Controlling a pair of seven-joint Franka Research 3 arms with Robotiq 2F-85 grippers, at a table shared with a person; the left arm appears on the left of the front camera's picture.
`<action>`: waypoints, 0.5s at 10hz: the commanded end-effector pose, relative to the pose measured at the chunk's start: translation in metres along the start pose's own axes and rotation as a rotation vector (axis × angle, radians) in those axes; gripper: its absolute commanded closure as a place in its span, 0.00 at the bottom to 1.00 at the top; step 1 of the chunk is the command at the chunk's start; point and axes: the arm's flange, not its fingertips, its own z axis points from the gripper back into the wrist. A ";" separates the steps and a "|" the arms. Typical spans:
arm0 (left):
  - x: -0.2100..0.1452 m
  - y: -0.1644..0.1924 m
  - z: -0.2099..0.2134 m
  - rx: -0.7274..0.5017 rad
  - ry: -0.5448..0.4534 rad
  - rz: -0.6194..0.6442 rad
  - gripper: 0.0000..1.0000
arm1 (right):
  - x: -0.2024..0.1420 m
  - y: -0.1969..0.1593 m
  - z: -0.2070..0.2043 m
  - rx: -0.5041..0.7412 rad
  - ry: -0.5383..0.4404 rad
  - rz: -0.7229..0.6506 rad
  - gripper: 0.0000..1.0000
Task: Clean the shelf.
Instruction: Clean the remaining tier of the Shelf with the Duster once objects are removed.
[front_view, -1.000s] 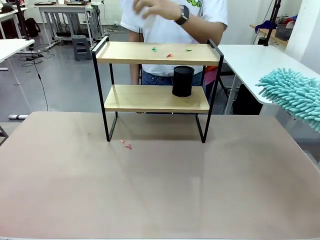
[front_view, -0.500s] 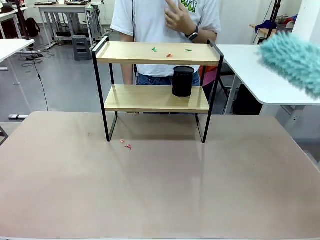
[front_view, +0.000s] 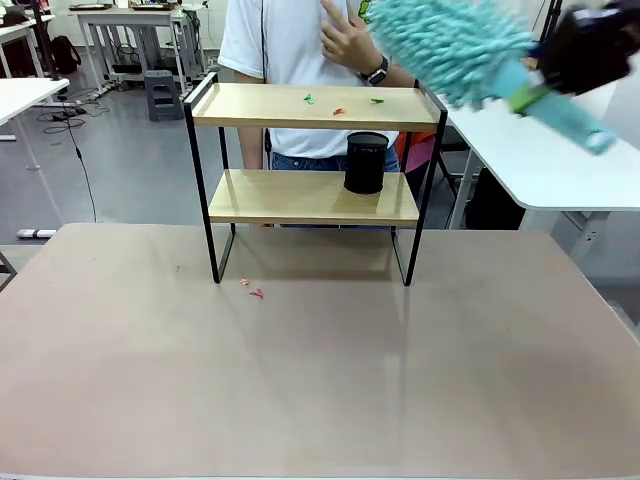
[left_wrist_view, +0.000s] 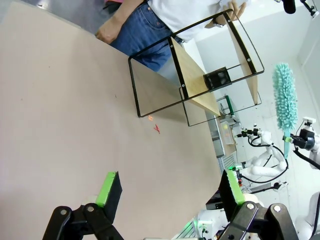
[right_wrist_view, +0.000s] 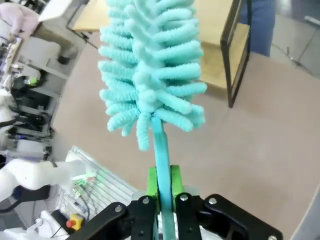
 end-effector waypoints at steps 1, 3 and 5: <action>0.000 -0.001 -0.001 -0.020 -0.020 -0.020 0.00 | -0.017 -0.013 0.028 0.051 -0.006 -0.029 0.88; 0.000 -0.001 -0.001 -0.020 -0.020 -0.020 0.00 | 0.003 0.000 -0.008 -0.003 0.010 0.007 0.88; 0.000 -0.001 -0.001 -0.020 -0.020 -0.020 0.00 | 0.012 -0.013 0.010 -0.150 0.035 -0.078 0.88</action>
